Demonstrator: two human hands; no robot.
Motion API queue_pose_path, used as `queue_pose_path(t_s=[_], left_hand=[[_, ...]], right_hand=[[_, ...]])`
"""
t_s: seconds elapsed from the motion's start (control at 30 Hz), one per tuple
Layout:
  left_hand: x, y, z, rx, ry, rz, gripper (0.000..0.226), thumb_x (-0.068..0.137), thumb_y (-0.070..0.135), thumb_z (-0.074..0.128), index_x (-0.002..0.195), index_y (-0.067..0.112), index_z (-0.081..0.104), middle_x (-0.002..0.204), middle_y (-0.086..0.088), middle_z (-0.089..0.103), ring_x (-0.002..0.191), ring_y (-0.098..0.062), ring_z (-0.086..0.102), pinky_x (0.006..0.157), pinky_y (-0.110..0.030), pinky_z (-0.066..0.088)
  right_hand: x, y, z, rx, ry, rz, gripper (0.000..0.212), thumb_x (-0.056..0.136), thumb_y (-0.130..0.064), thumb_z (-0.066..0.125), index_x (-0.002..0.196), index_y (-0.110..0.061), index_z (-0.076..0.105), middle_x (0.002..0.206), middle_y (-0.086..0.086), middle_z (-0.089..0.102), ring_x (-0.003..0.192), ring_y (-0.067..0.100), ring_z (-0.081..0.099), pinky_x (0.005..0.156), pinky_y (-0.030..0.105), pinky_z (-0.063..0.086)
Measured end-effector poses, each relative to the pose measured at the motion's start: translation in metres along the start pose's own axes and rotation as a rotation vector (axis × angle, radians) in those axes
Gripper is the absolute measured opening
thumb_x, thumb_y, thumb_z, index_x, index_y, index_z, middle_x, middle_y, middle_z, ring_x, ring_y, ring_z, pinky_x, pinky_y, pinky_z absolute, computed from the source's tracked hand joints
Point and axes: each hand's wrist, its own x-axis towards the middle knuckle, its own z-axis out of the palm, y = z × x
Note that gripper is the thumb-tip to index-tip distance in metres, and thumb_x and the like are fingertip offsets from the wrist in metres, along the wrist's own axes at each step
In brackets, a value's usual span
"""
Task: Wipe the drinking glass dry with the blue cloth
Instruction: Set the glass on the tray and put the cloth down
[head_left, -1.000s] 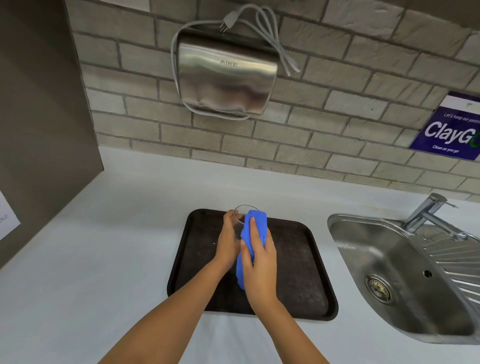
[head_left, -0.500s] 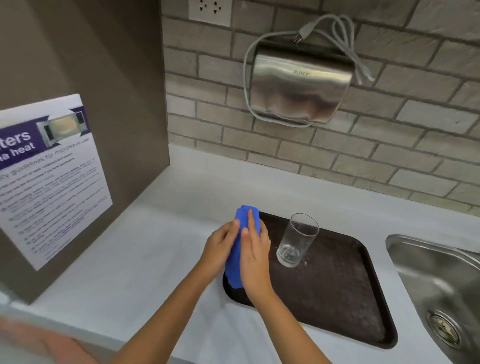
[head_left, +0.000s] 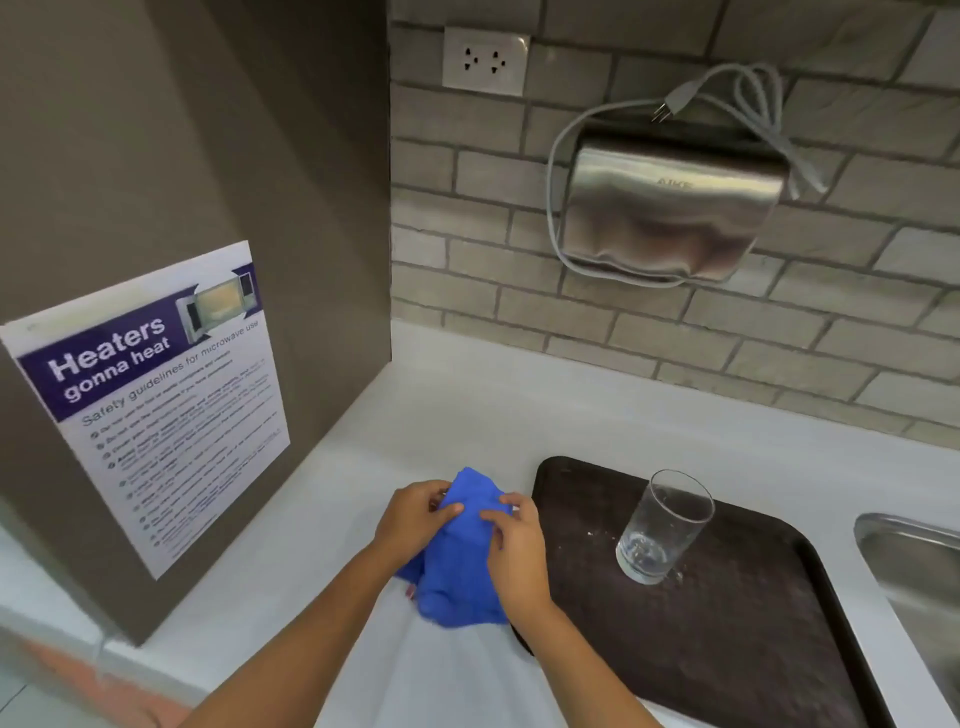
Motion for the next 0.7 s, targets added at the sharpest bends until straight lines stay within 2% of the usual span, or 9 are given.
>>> queue_pose_path(t_s=[0.1, 0.17, 0.2, 0.27, 0.33, 0.47, 0.53, 0.6, 0.7], left_hand=[[0.018, -0.007, 0.014, 0.074, 0.001, -0.016, 0.019, 0.088, 0.025, 0.068, 0.103, 0.014, 0.075, 0.097, 0.001, 0.077, 0.090, -0.019, 0.069, 0.079, -0.036, 0.054], [0.027, -0.012, 0.022, 0.101, 0.004, 0.000, 0.025, 0.089, 0.024, 0.067, 0.112, 0.017, 0.073, 0.102, 0.003, 0.077, 0.093, -0.017, 0.070, 0.083, -0.037, 0.055], [0.030, -0.014, 0.025, 0.105, 0.007, 0.020, 0.030, 0.090, 0.024, 0.067, 0.119, 0.017, 0.070, 0.108, 0.002, 0.076, 0.099, -0.017, 0.069, 0.087, -0.038, 0.055], [0.034, -0.017, 0.031, 0.102, 0.017, 0.055, 0.043, 0.094, 0.022, 0.063, 0.136, 0.017, 0.059, 0.127, 0.003, 0.068, 0.115, -0.017, 0.064, 0.099, -0.037, 0.050], [0.034, -0.019, 0.034, 0.074, 0.034, 0.070, 0.046, 0.097, 0.021, 0.058, 0.143, 0.021, 0.050, 0.133, 0.006, 0.061, 0.121, -0.017, 0.059, 0.104, -0.035, 0.047], [0.034, -0.019, 0.040, -0.040, 0.114, 0.054, 0.021, 0.097, 0.017, 0.055, 0.113, 0.030, 0.057, 0.091, -0.002, 0.073, 0.080, -0.019, 0.069, 0.077, -0.035, 0.057], [0.038, -0.019, 0.043, -0.133, 0.150, 0.010, 0.018, 0.096, 0.008, 0.055, 0.097, 0.025, 0.060, 0.084, -0.014, 0.071, 0.069, -0.026, 0.063, 0.069, -0.035, 0.053], [0.041, -0.018, 0.044, -0.204, 0.142, 0.009, 0.025, 0.094, -0.001, 0.055, 0.086, 0.021, 0.063, 0.085, -0.013, 0.071, 0.073, -0.022, 0.060, 0.072, -0.029, 0.050], [0.044, -0.020, 0.046, -0.182, 0.103, 0.017, 0.027, 0.094, -0.004, 0.051, 0.087, 0.017, 0.067, 0.096, -0.005, 0.072, 0.090, -0.023, 0.064, 0.077, -0.014, 0.047]], right_hand=[[0.016, 0.013, 0.008, -0.250, -0.037, -0.027, 0.016, 0.103, -0.019, 0.043, 0.101, -0.029, 0.056, 0.089, 0.001, 0.050, 0.079, 0.011, 0.047, 0.074, 0.024, 0.043], [0.025, 0.022, 0.011, -0.400, -0.139, -0.034, 0.029, 0.105, -0.024, 0.039, 0.132, -0.028, 0.050, 0.108, 0.004, 0.054, 0.095, 0.016, 0.052, 0.087, 0.029, 0.045], [0.028, 0.029, 0.012, -0.566, -0.222, -0.052, 0.043, 0.105, -0.025, 0.038, 0.148, -0.020, 0.037, 0.129, 0.010, 0.051, 0.115, 0.022, 0.051, 0.103, 0.032, 0.041], [0.037, 0.042, 0.012, -1.004, -0.308, -0.158, 0.059, 0.106, -0.032, 0.032, 0.158, -0.009, 0.014, 0.164, 0.014, 0.016, 0.151, 0.030, 0.016, 0.124, 0.039, 0.009], [0.038, 0.044, 0.012, -1.194, -0.338, -0.164, 0.062, 0.107, -0.041, 0.022, 0.159, -0.013, 0.004, 0.167, 0.010, -0.004, 0.154, 0.031, -0.009, 0.123, 0.046, -0.007], [0.042, 0.047, 0.013, -1.319, -0.369, -0.149, 0.062, 0.106, -0.047, 0.014, 0.159, -0.019, -0.003, 0.167, 0.007, -0.011, 0.152, 0.031, -0.018, 0.121, 0.051, -0.010], [0.042, 0.047, 0.013, -1.322, -0.379, -0.133, 0.062, 0.106, -0.047, 0.013, 0.158, -0.018, -0.004, 0.167, 0.006, -0.012, 0.151, 0.031, -0.019, 0.121, 0.052, -0.010], [0.041, 0.046, 0.014, -1.320, -0.368, -0.115, 0.063, 0.106, -0.047, 0.013, 0.158, -0.018, -0.004, 0.167, 0.007, -0.013, 0.151, 0.032, -0.020, 0.121, 0.054, -0.010], [0.041, 0.045, 0.013, -1.329, -0.366, -0.097, 0.064, 0.105, -0.050, 0.013, 0.159, -0.019, -0.003, 0.167, 0.008, -0.013, 0.151, 0.033, -0.021, 0.120, 0.056, -0.011]])
